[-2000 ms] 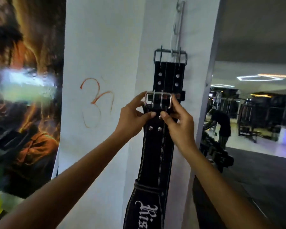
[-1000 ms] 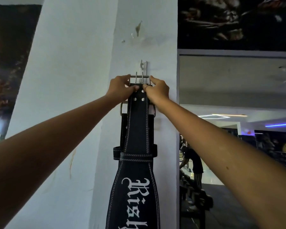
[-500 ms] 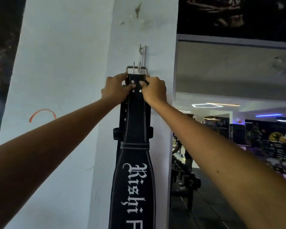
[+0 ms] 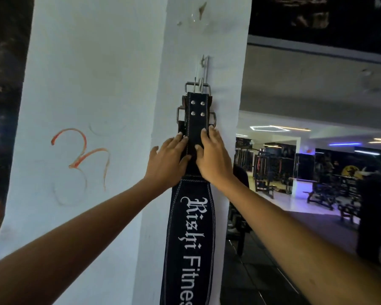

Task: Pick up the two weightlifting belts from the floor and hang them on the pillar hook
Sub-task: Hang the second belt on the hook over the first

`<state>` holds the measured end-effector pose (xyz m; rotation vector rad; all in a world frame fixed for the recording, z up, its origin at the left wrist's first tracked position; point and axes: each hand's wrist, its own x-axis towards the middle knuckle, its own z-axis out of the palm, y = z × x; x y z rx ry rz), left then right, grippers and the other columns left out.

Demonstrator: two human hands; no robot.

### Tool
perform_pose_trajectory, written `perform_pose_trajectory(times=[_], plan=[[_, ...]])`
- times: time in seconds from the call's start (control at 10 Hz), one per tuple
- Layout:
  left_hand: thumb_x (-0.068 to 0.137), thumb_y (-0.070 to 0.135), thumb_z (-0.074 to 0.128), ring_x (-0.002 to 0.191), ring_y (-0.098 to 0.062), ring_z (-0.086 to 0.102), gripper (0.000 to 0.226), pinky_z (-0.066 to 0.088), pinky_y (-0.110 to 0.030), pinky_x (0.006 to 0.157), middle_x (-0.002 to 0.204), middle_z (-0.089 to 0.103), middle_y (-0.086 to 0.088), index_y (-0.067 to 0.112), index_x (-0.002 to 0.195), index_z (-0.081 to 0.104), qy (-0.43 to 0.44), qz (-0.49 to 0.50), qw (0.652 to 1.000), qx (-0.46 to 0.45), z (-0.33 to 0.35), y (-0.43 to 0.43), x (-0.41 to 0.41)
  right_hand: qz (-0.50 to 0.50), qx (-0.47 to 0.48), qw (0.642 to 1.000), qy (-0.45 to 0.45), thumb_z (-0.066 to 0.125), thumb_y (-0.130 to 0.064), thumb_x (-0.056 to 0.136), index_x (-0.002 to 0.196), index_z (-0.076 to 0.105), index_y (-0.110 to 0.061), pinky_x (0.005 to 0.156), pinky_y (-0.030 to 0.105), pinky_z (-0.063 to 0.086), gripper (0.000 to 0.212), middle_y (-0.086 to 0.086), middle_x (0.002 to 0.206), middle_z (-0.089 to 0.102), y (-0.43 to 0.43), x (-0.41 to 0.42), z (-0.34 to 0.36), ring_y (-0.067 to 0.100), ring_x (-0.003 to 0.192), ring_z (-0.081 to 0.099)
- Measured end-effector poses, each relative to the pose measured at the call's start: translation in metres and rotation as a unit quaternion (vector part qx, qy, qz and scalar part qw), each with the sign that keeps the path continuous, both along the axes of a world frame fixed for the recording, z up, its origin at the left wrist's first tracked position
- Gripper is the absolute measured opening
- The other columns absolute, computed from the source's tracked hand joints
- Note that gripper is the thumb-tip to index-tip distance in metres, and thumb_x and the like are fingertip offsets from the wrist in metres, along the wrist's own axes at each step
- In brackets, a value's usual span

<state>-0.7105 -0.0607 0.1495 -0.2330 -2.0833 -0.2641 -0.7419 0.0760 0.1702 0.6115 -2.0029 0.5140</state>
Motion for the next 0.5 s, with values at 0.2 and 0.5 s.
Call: perform_pose_trajectory(times=[0.2,0.5], plan=[[0.1,0.033,0.039,0.142,-0.025,0.034,0.047,0.024,-0.045,0.117,0.152,0.039,-0.01,0.013,0.142,0.042,0.005,-0.064,0.996,0.054,-0.038,-0.004,0.039,-0.006,0.012,0.999,-0.032,0.041,-0.023,0.103,0.15,0.031,-0.005,0.124,0.036,0.012,0.051,0.015,0.161,0.024,0.021,0.042,-0.056,0.027,0.152,0.015],[0.101,0.032,0.039,0.138,-0.031,0.038,0.048,0.019,-0.04,0.118,0.149,0.043,-0.015,0.007,0.141,0.041,-0.01,-0.028,0.999,0.011,-0.065,-0.014,0.199,0.03,0.026,0.999,-0.032,0.047,-0.023,0.1,0.144,0.04,-0.002,0.121,0.046,0.025,0.049,0.018,0.154,0.037,0.039,0.186,-0.1,0.031,0.147,0.028]])
